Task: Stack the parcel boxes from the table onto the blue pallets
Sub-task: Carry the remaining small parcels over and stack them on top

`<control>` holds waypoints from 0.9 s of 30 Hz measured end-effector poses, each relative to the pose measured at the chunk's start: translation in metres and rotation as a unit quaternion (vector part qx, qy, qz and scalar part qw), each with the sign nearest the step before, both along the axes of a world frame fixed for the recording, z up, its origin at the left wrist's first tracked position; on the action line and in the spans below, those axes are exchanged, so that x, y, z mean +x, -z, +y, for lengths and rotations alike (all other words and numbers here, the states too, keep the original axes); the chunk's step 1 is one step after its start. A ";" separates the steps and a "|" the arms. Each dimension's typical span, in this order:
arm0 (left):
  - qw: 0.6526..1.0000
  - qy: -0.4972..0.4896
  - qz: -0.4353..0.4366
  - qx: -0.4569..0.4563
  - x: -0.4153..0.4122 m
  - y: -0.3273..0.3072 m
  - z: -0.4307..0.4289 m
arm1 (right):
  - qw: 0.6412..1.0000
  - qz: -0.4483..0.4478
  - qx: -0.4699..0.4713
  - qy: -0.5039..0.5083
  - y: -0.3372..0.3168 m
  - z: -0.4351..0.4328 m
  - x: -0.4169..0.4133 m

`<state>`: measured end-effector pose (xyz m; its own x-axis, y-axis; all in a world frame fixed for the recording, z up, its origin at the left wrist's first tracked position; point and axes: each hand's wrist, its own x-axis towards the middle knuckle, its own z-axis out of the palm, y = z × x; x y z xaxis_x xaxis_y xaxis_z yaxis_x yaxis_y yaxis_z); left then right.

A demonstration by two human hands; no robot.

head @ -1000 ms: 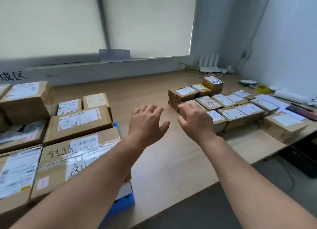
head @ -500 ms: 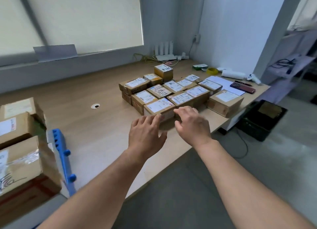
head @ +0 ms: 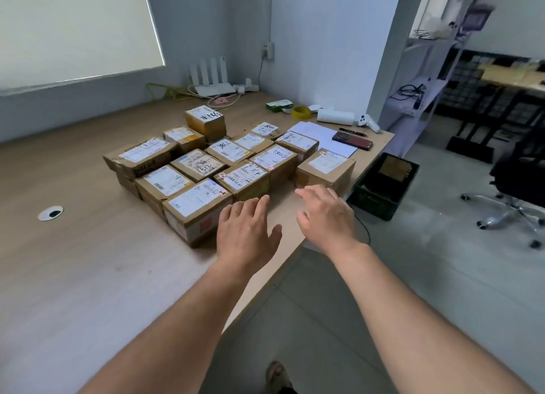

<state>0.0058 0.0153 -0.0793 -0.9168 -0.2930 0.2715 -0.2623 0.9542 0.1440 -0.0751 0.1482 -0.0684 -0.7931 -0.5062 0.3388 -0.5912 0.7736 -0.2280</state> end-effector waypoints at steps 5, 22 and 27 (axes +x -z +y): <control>1.000 0.009 -0.012 0.011 -0.069 0.004 -0.005 | 0.999 -0.018 0.031 0.016 -0.002 -0.003 -0.069; 0.997 -0.006 -0.067 0.034 -0.261 0.022 -0.080 | 0.994 -0.067 0.090 0.021 0.015 -0.061 -0.270; 0.995 -0.040 -0.085 0.042 -0.265 0.037 -0.087 | 0.990 -0.082 0.118 -0.004 0.032 -0.075 -0.294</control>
